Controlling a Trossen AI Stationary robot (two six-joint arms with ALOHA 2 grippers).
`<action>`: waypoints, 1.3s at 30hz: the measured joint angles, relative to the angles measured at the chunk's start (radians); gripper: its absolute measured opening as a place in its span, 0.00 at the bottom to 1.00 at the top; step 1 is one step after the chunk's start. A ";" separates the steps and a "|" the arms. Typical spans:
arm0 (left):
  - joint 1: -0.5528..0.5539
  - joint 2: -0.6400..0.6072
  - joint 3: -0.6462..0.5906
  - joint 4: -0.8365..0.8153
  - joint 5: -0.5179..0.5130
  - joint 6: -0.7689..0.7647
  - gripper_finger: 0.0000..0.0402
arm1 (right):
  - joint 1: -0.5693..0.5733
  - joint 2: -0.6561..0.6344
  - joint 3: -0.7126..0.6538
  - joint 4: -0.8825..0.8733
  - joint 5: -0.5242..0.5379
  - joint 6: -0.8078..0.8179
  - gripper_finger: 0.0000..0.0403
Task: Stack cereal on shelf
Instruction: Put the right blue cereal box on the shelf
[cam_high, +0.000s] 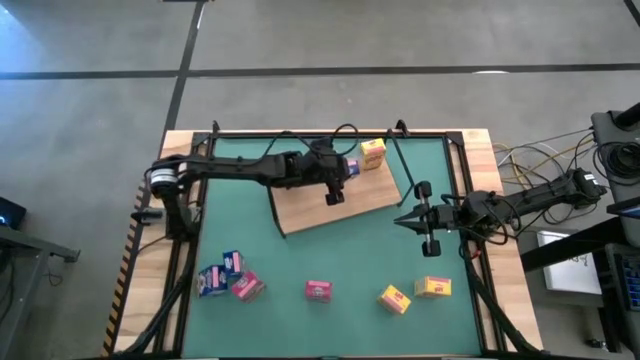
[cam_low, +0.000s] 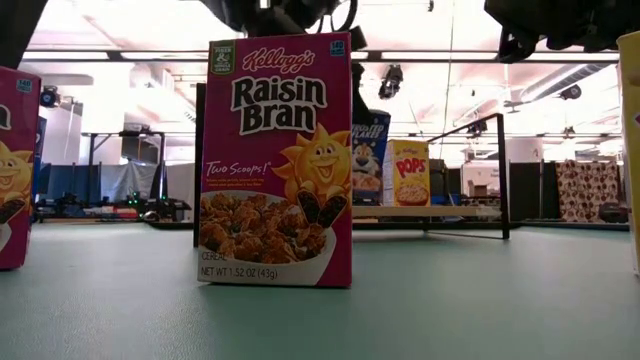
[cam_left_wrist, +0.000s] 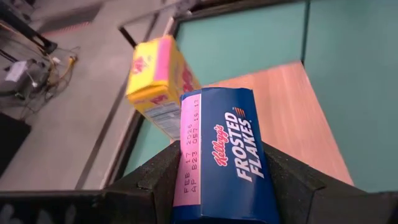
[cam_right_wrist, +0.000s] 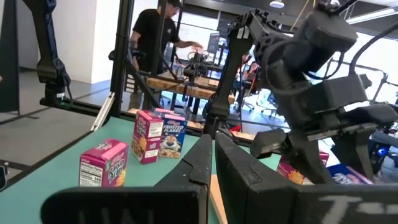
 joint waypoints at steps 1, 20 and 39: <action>0.004 -0.014 -0.020 0.029 0.001 -0.001 0.43 | 0.000 0.000 0.000 0.000 0.000 0.000 0.03; 0.090 -0.189 -0.302 0.263 0.035 -0.144 0.43 | 0.000 0.000 0.001 0.008 0.001 -0.016 0.03; 0.110 -0.101 -0.290 0.261 0.035 -0.140 0.43 | 0.000 0.001 0.014 -0.002 0.001 -0.025 0.03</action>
